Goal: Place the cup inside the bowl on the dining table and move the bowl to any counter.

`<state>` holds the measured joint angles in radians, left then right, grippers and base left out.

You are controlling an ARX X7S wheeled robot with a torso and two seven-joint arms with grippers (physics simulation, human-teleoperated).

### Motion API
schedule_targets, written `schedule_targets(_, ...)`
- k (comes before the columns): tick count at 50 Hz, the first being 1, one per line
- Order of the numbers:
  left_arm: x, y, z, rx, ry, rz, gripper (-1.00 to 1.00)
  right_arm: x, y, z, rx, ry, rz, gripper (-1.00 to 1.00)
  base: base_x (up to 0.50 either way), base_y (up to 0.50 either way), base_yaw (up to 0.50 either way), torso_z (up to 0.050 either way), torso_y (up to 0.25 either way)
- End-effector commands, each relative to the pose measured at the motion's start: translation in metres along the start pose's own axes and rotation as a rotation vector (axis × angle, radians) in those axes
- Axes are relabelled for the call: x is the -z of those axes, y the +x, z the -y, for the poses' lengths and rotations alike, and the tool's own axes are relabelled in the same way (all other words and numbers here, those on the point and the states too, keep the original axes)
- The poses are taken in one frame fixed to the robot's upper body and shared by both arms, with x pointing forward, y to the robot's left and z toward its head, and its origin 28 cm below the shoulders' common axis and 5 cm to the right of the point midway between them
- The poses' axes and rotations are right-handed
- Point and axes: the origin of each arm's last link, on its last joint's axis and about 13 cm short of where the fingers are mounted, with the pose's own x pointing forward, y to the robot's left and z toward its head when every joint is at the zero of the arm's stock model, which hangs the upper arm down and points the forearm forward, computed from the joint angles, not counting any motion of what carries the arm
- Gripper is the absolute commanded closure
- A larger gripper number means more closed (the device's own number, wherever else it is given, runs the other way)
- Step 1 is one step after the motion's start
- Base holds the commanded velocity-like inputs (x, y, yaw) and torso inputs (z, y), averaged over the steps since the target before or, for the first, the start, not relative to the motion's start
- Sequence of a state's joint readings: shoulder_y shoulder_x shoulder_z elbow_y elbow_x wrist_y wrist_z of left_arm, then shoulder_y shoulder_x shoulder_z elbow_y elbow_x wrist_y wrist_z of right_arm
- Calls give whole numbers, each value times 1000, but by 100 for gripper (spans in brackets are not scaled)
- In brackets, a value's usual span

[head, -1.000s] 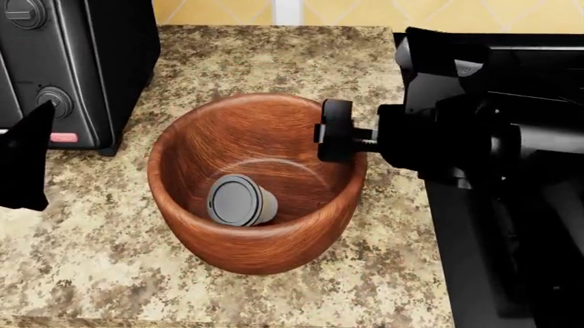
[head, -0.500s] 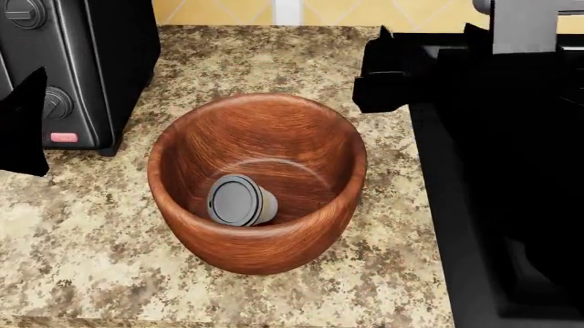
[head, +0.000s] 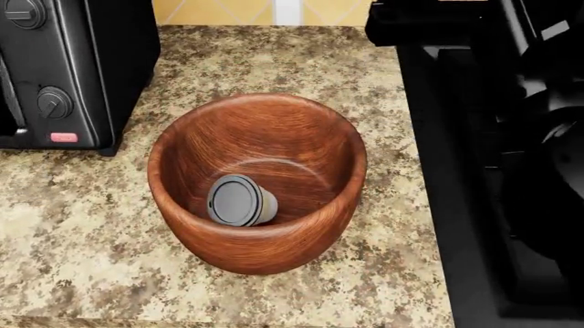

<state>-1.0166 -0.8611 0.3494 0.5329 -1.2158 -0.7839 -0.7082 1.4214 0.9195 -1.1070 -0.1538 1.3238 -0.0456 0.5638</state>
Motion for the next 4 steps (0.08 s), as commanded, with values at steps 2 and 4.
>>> schedule_targets(2, -24, 7, 1, -5, 6, 33, -100, -33, 9, -4, -26, -31, 67, -100, 0, 0, 0, 0, 0)
schedule_targets(4, -28, 7, 1, -2, 10, 37, -100, -37, 10, -5, -34, -36, 69, -100, 0, 0, 0, 0, 0)
